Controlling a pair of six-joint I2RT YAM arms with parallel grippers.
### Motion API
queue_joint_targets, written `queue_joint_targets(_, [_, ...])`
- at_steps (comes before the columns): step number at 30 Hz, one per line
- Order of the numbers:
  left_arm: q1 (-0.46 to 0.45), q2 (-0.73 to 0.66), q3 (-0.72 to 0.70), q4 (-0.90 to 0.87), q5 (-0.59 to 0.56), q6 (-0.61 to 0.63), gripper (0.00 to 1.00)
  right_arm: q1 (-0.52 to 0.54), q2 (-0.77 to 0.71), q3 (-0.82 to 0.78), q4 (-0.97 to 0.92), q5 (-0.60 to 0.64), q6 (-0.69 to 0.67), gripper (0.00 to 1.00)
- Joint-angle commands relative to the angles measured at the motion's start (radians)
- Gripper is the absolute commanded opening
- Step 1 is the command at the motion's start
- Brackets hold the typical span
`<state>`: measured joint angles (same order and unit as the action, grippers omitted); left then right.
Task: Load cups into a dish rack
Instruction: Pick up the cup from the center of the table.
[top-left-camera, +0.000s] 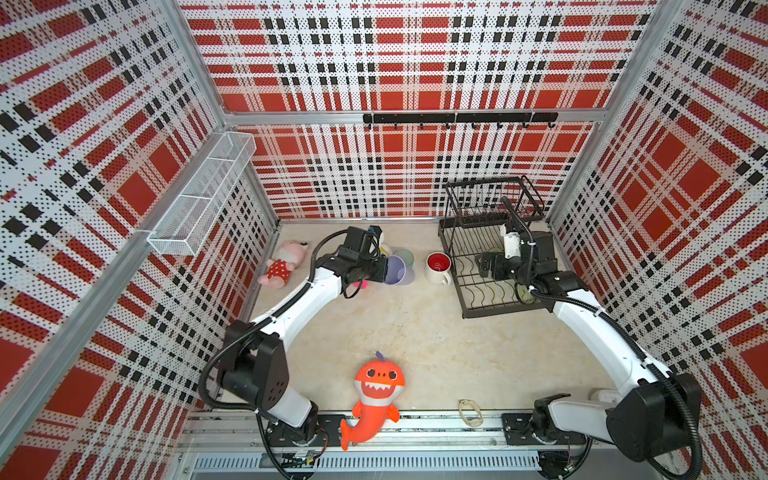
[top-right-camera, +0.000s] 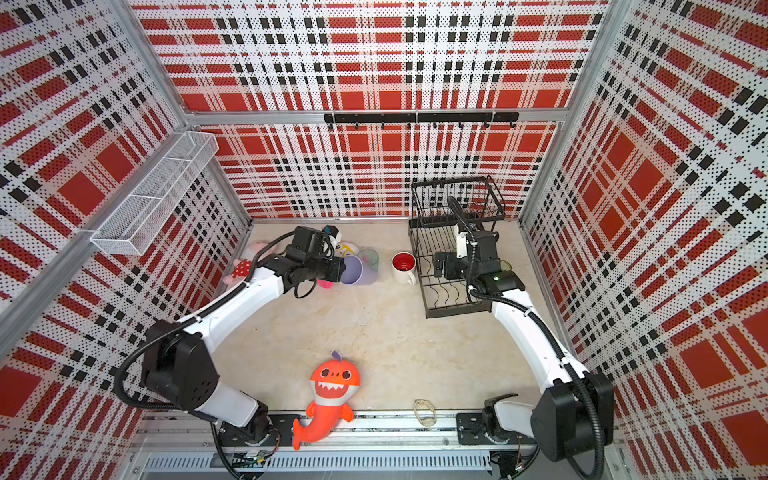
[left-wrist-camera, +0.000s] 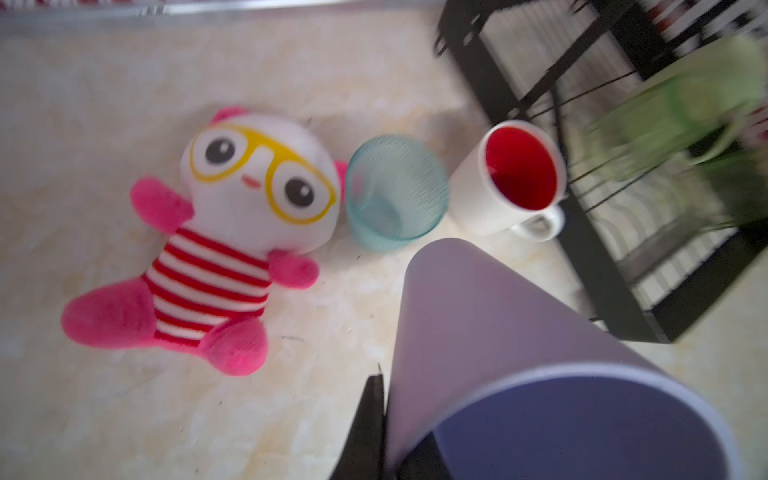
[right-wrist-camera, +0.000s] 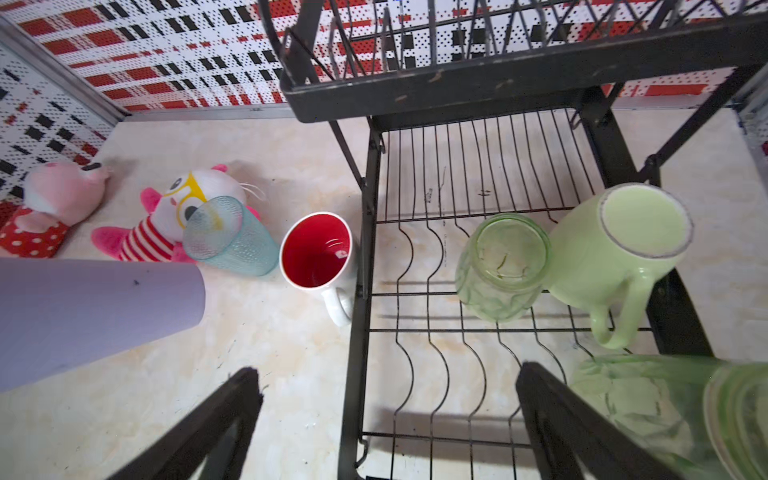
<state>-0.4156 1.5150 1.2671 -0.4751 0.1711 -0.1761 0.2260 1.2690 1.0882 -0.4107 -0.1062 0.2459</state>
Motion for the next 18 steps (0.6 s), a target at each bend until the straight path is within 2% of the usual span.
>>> queue_joint_targets(1, [0.019, -0.093, -0.03, 0.2, 0.21, -0.036, 0.08, -0.021, -0.041, -0.001, 0.047, -0.099, 0.038, 1.0])
queue_joint_targets(4, [0.043, -0.143, -0.092, 0.363, 0.327, -0.107, 0.08, -0.083, -0.077, -0.034, 0.115, -0.211, 0.172, 1.0])
queue_joint_targets(6, [0.06, -0.17, -0.156, 0.516, 0.374, -0.173, 0.08, -0.149, -0.1, -0.077, 0.203, -0.374, 0.326, 1.0])
queue_joint_targets(9, [0.081, -0.185, -0.242, 0.742, 0.375, -0.306, 0.08, -0.192, -0.125, -0.134, 0.351, -0.56, 0.496, 1.0])
queue_joint_targets(12, [0.083, -0.184, -0.275, 0.864, 0.389, -0.366, 0.08, -0.192, -0.142, -0.14, 0.406, -0.647, 0.575, 1.0])
queue_joint_targets(18, [0.047, -0.163, -0.298, 0.973, 0.45, -0.415, 0.09, -0.192, -0.164, -0.186, 0.593, -0.74, 0.801, 1.0])
